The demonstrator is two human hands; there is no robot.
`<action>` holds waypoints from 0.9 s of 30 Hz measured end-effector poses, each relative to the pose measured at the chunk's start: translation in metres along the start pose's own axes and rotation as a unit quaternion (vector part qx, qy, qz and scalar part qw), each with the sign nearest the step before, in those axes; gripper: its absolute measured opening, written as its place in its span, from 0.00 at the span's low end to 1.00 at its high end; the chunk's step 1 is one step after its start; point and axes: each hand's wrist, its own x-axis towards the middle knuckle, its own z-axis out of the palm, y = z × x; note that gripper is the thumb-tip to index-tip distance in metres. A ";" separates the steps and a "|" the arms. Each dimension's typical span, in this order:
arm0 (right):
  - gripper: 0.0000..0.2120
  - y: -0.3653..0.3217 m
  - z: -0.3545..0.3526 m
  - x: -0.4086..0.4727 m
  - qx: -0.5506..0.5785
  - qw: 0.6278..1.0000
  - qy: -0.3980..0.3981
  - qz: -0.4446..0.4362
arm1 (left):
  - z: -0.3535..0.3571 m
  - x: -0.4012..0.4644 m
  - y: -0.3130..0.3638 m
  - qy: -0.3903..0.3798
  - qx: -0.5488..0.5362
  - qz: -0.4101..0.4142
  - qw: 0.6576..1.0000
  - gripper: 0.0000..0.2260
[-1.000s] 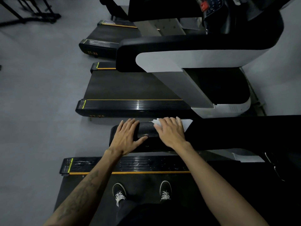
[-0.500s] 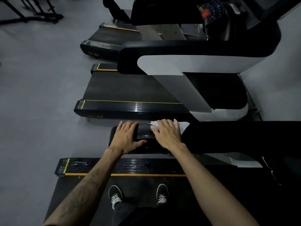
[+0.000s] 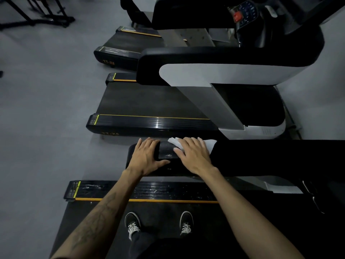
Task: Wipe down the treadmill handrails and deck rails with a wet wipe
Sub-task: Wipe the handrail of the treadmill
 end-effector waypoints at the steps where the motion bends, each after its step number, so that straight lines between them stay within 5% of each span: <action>1: 0.27 0.010 -0.001 -0.007 0.003 0.999 0.019 -0.038 | -0.001 0.000 0.000 -0.003 -0.003 -0.001 1.000 0.43; 4: 0.27 0.034 -0.004 -0.018 -0.017 0.997 0.043 -0.066 | -0.001 -0.001 0.001 -0.005 -0.012 -0.002 1.000 0.42; 9: 0.29 -0.002 -0.003 0.011 -0.042 0.995 -0.018 0.092 | -0.004 -0.001 0.004 0.002 -0.016 -0.007 1.000 0.42; 17: 0.23 0.030 -0.006 -0.022 0.039 0.994 0.028 -0.093 | -0.006 -0.001 0.005 -0.006 -0.012 -0.011 1.000 0.42; 24: 0.33 -0.019 0.002 -0.005 -0.006 0.997 -0.028 0.073 | -0.008 -0.002 0.009 -0.012 -0.014 -0.019 1.000 0.43; 27: 0.33 -0.028 0.012 -0.018 -0.016 1.000 -0.026 0.005 | -0.008 -0.002 0.009 -0.011 -0.012 -0.016 1.000 0.43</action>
